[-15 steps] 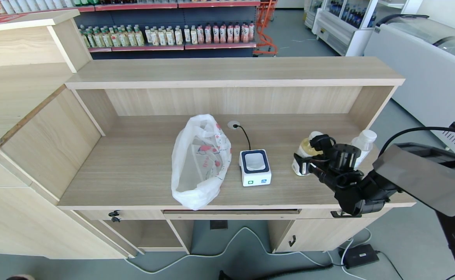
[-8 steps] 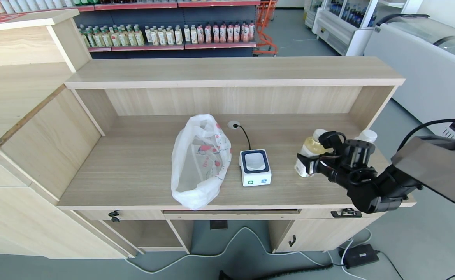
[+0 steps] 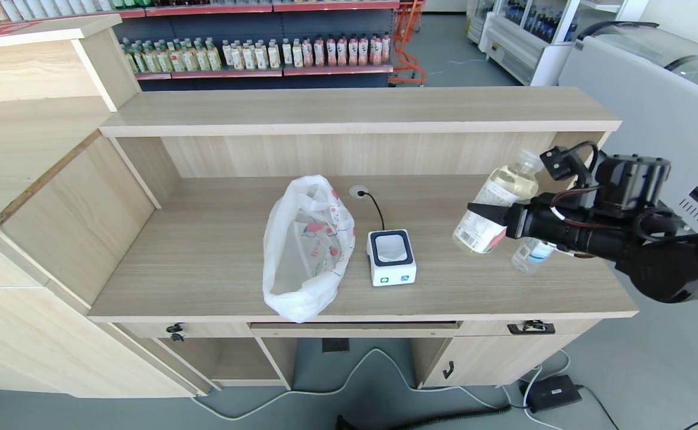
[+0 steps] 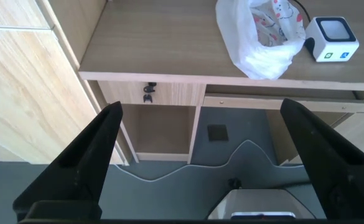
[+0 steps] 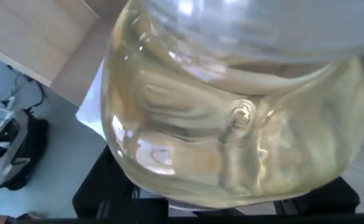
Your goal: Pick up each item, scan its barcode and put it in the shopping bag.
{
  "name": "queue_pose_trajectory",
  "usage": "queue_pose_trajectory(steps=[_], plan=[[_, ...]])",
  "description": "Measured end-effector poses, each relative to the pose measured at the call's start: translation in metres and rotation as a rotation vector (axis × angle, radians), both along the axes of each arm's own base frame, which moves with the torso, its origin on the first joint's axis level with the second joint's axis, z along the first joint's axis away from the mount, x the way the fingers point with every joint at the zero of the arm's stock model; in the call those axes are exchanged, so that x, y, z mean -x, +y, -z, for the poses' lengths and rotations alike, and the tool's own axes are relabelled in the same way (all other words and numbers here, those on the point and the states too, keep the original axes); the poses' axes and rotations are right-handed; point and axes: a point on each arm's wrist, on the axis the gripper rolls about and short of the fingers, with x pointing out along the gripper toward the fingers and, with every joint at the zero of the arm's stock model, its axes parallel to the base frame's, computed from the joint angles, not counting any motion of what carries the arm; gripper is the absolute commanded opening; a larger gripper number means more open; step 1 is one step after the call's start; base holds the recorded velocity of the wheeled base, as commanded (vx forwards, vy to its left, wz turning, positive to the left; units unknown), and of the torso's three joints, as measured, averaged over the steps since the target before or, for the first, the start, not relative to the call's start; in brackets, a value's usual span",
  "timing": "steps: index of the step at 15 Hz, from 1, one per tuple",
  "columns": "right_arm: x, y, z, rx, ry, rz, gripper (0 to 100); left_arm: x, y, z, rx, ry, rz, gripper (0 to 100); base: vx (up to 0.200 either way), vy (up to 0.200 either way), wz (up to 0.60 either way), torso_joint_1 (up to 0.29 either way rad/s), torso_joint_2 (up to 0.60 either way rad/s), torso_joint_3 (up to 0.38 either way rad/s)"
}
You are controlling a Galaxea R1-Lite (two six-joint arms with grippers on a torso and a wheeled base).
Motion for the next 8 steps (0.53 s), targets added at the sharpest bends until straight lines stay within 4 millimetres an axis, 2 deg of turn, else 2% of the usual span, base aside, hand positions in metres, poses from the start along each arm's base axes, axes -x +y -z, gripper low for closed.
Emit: queue_pose_trajectory(steps=[2,4,6,8], plan=[[0.035,0.010,-0.038,-0.089,0.047,-0.157,0,0.000,0.000,0.000,0.000,0.000,0.000,100,0.000,0.000,0.00,0.000,0.00,0.000],[0.080,0.022,-0.070,-0.156,0.120,-0.347,0,0.000,0.000,0.000,0.000,0.000,0.000,100,0.000,0.000,0.00,0.000,0.00,0.000],[0.123,0.031,-0.091,-0.184,0.182,-0.522,0,0.000,0.000,0.000,0.000,0.000,0.000,100,0.000,0.000,0.00,0.000,0.00,0.000],[0.159,0.032,-0.104,-0.195,0.233,-0.676,0,0.000,0.000,0.000,0.000,0.000,0.000,100,0.000,0.000,0.00,0.000,0.00,0.000]])
